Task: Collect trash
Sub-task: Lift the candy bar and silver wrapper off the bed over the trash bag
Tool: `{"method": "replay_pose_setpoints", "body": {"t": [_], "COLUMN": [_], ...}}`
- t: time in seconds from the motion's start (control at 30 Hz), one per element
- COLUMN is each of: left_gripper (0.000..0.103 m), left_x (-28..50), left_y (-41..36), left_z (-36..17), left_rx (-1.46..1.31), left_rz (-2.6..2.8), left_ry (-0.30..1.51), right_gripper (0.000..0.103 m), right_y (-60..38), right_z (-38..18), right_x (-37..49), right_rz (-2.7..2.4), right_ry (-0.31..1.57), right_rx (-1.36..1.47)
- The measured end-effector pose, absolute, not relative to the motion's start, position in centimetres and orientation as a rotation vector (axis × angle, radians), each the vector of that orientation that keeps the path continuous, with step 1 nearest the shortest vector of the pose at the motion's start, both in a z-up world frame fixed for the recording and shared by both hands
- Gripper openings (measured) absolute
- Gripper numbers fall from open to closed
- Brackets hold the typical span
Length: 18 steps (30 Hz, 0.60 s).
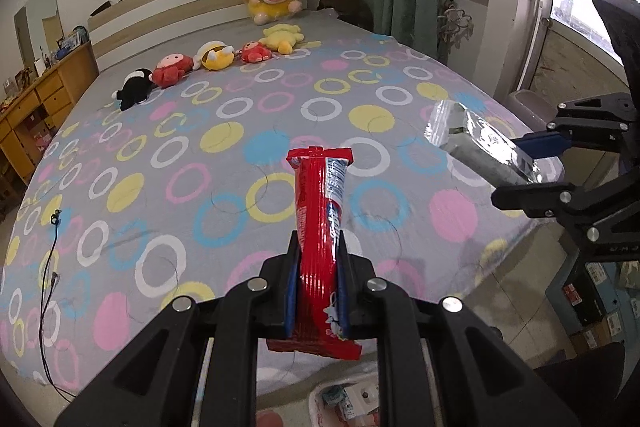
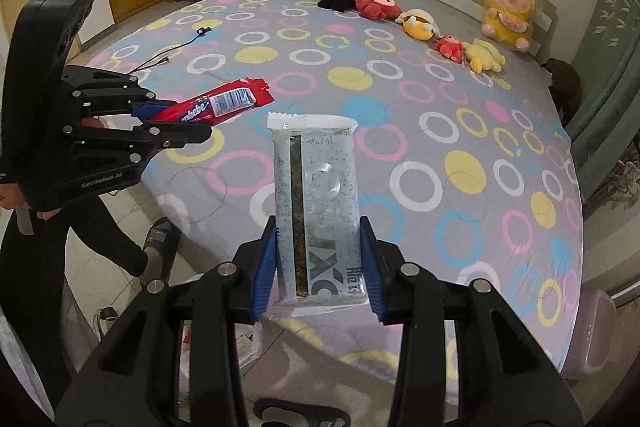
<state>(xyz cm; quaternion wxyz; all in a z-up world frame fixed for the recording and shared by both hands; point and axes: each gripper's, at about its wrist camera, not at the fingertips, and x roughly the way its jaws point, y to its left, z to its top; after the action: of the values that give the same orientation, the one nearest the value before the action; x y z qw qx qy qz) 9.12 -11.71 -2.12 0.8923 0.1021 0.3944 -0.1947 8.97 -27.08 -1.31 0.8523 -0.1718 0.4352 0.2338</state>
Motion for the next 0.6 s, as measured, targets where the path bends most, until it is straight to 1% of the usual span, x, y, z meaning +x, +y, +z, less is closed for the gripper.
{"method": "replay_pose_setpoints", "body": {"t": [0.43, 0.6], "left_gripper": [0.016, 0.016], "left_x": [2.5, -0.5], "left_y": [-10.0, -9.0], "left_z": [-4.6, -7.1], "left_rx": [0.224, 0.238], "left_rz": [-0.417, -0.425], "left_ry": [0.831, 0.858], "right_gripper": [0.037, 0.038], "right_y": [-26.5, -25.8], "right_z": [-3.8, -6.6], "right_x": [0.1, -3.3], "right_rz": [0.471, 0.453], "right_ry": [0.889, 0.914], "right_rx": [-0.297, -0.279]}}
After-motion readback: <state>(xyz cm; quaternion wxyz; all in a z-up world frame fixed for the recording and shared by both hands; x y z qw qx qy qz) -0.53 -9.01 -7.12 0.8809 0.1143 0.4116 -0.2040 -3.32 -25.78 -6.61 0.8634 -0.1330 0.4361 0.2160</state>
